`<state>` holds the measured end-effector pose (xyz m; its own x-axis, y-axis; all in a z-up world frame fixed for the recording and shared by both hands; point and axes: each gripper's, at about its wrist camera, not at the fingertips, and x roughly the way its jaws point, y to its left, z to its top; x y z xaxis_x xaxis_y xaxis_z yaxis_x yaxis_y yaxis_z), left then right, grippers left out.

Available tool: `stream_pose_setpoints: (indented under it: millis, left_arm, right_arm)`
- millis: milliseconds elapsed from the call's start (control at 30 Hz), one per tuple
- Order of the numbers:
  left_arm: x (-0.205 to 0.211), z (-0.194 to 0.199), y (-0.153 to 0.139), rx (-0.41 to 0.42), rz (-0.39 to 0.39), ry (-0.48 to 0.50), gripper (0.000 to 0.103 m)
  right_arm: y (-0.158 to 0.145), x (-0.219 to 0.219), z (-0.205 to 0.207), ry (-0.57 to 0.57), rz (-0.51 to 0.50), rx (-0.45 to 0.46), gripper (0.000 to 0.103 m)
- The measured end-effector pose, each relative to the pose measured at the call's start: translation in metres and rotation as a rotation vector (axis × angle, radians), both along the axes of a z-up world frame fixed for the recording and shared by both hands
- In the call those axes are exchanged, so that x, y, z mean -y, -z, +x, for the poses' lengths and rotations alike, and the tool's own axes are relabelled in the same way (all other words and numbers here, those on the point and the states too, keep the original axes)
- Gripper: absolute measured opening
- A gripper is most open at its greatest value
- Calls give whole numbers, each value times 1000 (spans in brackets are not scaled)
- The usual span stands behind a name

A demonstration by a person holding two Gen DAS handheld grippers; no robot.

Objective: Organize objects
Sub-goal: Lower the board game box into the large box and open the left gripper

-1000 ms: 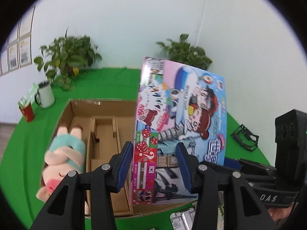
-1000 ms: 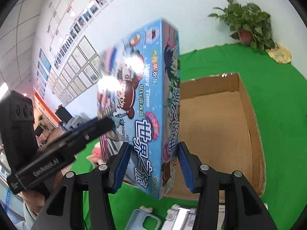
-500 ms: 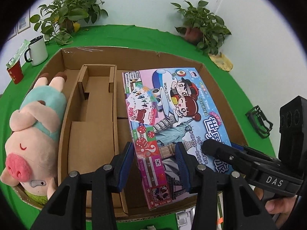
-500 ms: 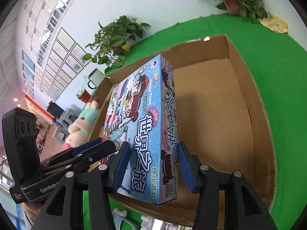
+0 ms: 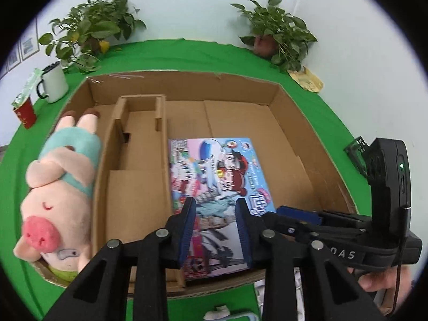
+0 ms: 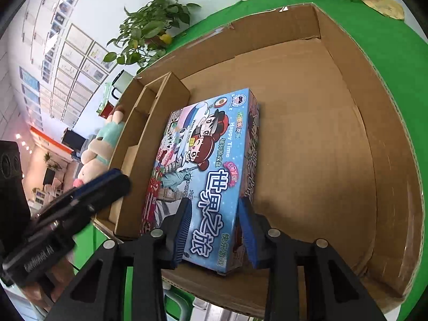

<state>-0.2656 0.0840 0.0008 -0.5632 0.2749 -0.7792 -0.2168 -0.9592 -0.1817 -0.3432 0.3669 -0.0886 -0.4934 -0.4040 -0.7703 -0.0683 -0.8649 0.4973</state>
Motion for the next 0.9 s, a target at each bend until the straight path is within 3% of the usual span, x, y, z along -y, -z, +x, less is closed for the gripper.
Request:
stream_pose_setpoints:
  millis: [167, 367, 533, 733, 767, 833, 867, 900]
  left_arm:
    - [19, 0, -4, -30, -41, -33, 30]
    - [27, 0, 16, 25, -85, -42, 30]
    - [37, 6, 32, 66, -42, -53, 30]
    - [35, 15, 33, 58, -37, -60, 30]
    - [36, 18, 32, 51, -27, -64, 30]
    - [39, 22, 28, 31, -19, -72, 30]
    - [40, 29, 22, -7, -23, -79, 30]
    - [40, 41, 9, -89, -38, -88, 31]
  right_arm:
    - [-2, -2, -3, 16, 0, -4, 36]
    - [13, 3, -19, 11, 13, 55, 37]
    - [14, 16, -24, 2, 32, 53, 39]
    - [11, 30, -18, -31, 100, 1, 50]
    - [9, 30, -16, -31, 110, -13, 55]
    - [-5, 32, -4, 8, 174, -71, 82]
    - [-16, 33, 5, 40, 233, -116, 103]
    - [-31, 35, 18, 67, 290, -178, 103]
